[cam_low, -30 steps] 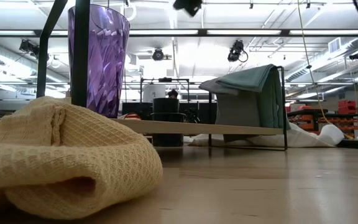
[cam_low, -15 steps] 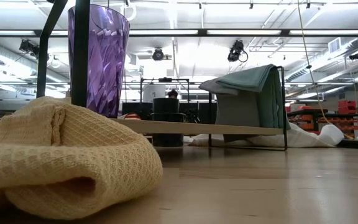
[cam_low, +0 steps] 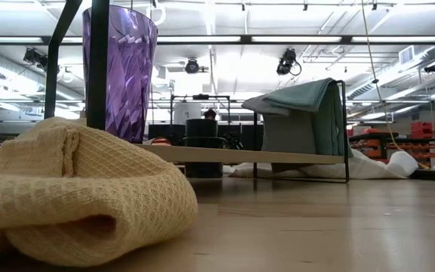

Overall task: Stack small to large cups/mugs on shelf
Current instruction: Put the orange cup on the shelf

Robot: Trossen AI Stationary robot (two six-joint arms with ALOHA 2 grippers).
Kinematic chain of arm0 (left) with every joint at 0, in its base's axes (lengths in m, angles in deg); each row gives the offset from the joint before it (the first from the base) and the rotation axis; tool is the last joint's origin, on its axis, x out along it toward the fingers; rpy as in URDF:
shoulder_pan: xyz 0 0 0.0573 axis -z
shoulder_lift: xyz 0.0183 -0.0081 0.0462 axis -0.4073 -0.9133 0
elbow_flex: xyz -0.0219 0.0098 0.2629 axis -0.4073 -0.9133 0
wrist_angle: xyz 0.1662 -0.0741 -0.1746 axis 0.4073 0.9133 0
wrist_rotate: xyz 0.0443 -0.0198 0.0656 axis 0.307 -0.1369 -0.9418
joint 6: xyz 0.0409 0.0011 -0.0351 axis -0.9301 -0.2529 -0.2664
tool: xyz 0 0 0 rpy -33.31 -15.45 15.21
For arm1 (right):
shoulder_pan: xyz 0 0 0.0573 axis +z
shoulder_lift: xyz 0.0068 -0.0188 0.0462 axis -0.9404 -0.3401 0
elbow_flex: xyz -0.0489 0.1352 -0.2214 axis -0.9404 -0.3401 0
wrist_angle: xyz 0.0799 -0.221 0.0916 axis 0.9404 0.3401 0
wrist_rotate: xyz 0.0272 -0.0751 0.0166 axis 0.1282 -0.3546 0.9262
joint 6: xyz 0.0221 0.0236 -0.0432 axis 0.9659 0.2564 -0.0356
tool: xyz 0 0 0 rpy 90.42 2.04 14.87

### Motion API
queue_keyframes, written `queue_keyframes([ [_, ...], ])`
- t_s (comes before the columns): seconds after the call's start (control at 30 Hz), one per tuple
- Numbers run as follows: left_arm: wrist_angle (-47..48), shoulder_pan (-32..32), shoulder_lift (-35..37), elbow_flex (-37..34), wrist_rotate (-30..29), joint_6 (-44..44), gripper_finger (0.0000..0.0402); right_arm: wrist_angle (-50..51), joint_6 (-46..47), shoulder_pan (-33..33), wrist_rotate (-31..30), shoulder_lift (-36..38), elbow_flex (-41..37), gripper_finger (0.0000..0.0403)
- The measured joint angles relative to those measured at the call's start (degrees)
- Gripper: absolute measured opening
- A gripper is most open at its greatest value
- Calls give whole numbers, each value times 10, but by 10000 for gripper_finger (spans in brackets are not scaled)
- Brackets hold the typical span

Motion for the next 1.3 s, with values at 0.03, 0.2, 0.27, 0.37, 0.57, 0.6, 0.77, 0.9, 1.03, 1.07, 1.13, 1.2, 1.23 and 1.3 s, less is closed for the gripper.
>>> queue_keyframes([
  [0.03,0,0,0,0,0,0,66,3,5,4,-1,0,0,15],
  [0.2,0,0,0,0,0,0,61,11,8,18,-7,1,0,15],
  [0.27,0,0,0,0,0,1,58,11,5,19,-10,1,0,15],
  [0.37,1,0,0,0,0,4,58,11,-6,18,-11,1,0,17],
  [0.57,1,0,0,0,-2,4,68,11,-28,16,-11,1,0,24],
  [0.6,3,0,0,0,-9,4,70,11,-27,15,-11,1,0,24],
  [0.77,17,0,-5,0,-42,4,90,11,-24,11,-12,1,0,23],
  [0.9,17,-1,-12,-1,-45,4,106,10,-21,11,-10,1,0,22],
  [1.03,33,-1,-34,-1,-72,4,112,0,-21,11,-11,1,0,23],
  [1.07,41,-1,-41,-1,-84,4,112,-3,-21,11,-11,1,0,23],
  [1.13,57,-1,-56,-1,-114,4,111,-9,-23,11,-15,1,0,23],
  [1.2,78,-5,-68,-1,-157,33,110,-9,-24,11,-23,1,0,23],
  [1.23,88,-10,-74,-1,-174,56,111,-9,-23,11,-25,1,0,23],
  [1.3,114,-28,-82,-1,-183,97,112,-9,-21,11,-25,1,0,23],
])
